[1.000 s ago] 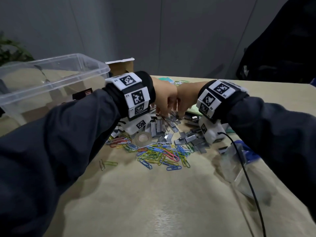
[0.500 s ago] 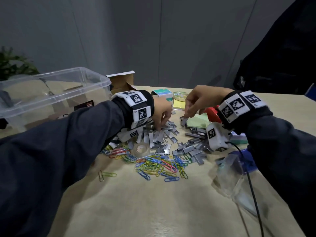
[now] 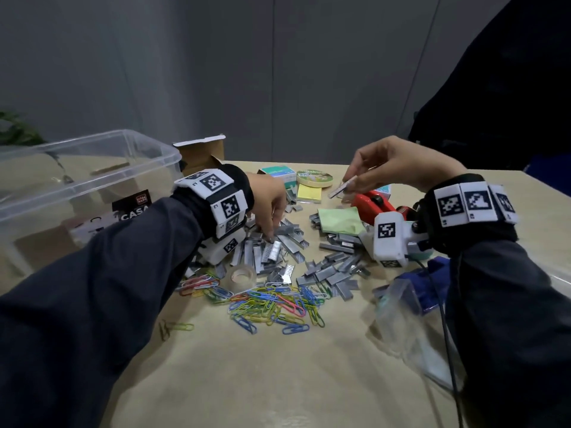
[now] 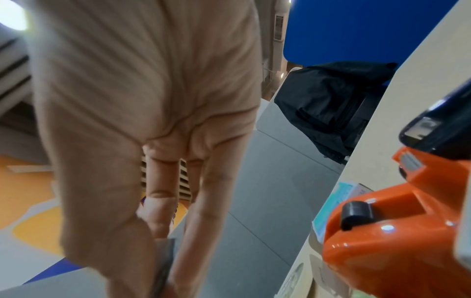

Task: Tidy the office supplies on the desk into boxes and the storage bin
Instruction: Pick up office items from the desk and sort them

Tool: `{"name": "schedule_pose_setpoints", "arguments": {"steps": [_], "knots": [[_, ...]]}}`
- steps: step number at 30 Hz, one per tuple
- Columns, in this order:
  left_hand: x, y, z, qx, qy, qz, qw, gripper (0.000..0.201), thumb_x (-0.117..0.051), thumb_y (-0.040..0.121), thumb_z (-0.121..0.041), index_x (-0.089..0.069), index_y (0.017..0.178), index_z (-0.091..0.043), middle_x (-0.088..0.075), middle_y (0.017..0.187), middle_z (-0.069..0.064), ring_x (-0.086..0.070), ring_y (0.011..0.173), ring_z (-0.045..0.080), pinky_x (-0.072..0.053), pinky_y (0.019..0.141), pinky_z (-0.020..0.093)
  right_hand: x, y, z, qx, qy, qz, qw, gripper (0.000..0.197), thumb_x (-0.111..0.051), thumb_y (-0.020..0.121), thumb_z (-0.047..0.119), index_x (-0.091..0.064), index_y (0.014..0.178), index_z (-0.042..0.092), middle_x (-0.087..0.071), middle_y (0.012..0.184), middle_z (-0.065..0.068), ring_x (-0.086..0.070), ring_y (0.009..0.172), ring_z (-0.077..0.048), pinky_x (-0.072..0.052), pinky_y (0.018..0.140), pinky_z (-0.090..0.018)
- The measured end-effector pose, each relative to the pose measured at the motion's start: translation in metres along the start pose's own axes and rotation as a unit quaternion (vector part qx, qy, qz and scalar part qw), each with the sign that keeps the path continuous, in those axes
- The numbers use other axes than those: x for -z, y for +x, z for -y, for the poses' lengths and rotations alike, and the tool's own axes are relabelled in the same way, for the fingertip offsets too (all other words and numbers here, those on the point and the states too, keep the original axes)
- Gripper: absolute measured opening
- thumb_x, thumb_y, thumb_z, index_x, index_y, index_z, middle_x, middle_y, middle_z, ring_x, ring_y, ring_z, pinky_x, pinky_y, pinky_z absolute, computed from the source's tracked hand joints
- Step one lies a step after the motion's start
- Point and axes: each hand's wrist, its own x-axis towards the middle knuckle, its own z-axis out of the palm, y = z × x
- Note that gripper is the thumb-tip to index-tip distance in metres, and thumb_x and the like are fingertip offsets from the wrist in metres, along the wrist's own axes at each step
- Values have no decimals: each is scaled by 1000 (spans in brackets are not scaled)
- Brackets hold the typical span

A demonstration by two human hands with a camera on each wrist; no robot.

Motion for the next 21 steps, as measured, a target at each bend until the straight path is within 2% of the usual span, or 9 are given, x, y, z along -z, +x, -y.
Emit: {"name": "schedule_pose_setpoints", "arguments": {"steps": [3, 5, 7, 9, 12, 14, 16, 19, 21], "knots": [[-2, 2, -10, 2, 37, 16, 999, 21, -82, 75, -27, -70, 84, -12, -66, 76, -1, -56, 69, 11, -43, 59, 21, -1, 1, 1, 9, 8, 2, 1000, 16, -72, 82, 2, -68, 97, -2, -75, 82, -6, -73, 80, -14, -56, 70, -18], [-2, 1, -13, -8, 38, 14, 999, 13, -78, 79, -20, -69, 81, -12, -66, 74, -1, -58, 70, 12, -46, 62, 22, -4, 3, 2, 14, 0, 3, 1000, 16, -72, 82, 2, -70, 97, -1, -76, 85, -7, -73, 82, -13, -55, 71, -18], [0, -1, -10, -20, 10, -19, 1000, 9, -75, 81, -13, -66, 79, -12, -68, 77, 2, -63, 73, 14, -51, 67, 25, -7, 6, 1, 13, -9, -2, 1000, 12, -72, 81, 3, -72, 94, 2, -76, 89, -9, -73, 84, -14, -56, 73, -18], [2, -5, -1, -24, -86, -69, 994, 9, -71, 84, -6, -63, 80, -7, -71, 78, 6, -68, 72, 15, -56, 69, 27, -10, 8, -1, 15, -8, -12, 1000, 11, -73, 82, 3, -74, 92, 4, -76, 91, -11, -73, 85, -15, -56, 75, -18], [8, -14, 11, -47, -294, -104, 949, 7, -66, 88, -2, -63, 91, 4, -72, 80, 15, -71, 68, 19, -60, 68, 30, -11, 9, -2, 52, 10, -43, 998, 17, -75, 80, 5, -74, 96, 4, -76, 91, -10, -73, 84, -16, -58, 79, -24], [12, -18, 15, -66, -378, -108, 917, 13, -62, 90, -2, -64, 100, 6, -72, 81, 17, -70, 67, 17, -60, 68, 28, -12, 9, 0, 82, 42, -69, 993, 20, -76, 79, 5, -73, 98, 1, -76, 84, -5, -72, 76, -11, -57, 72, -21], [14, -22, 16, -70, -444, -115, 886, 17, -59, 91, -2, -64, 105, 5, -71, 80, 16, -69, 65, 15, -59, 65, 25, -13, 9, 3, 94, 74, -97, 988, 20, -74, 81, 6, -72, 100, -2, -76, 81, -6, -72, 74, -10, -55, 68, -17], [16, -26, 14, -62, -544, -124, 827, 21, -61, 87, -5, -65, 105, 5, -72, 77, 13, -70, 63, 14, -58, 61, 21, -13, 12, 3, 87, 122, -129, 980, 21, -72, 83, 12, -73, 99, 0, -75, 84, -13, -73, 76, -17, -57, 69, -20], [17, -29, 13, -48, -599, -104, 792, 28, -64, 79, -10, -66, 101, 6, -72, 77, 14, -70, 62, 14, -57, 58, 19, -14, 14, 2, 66, 121, -122, 983, 15, -71, 84, 11, -74, 95, 2, -75, 79, -12, -73, 72, -14, -56, 66, -18]]}}
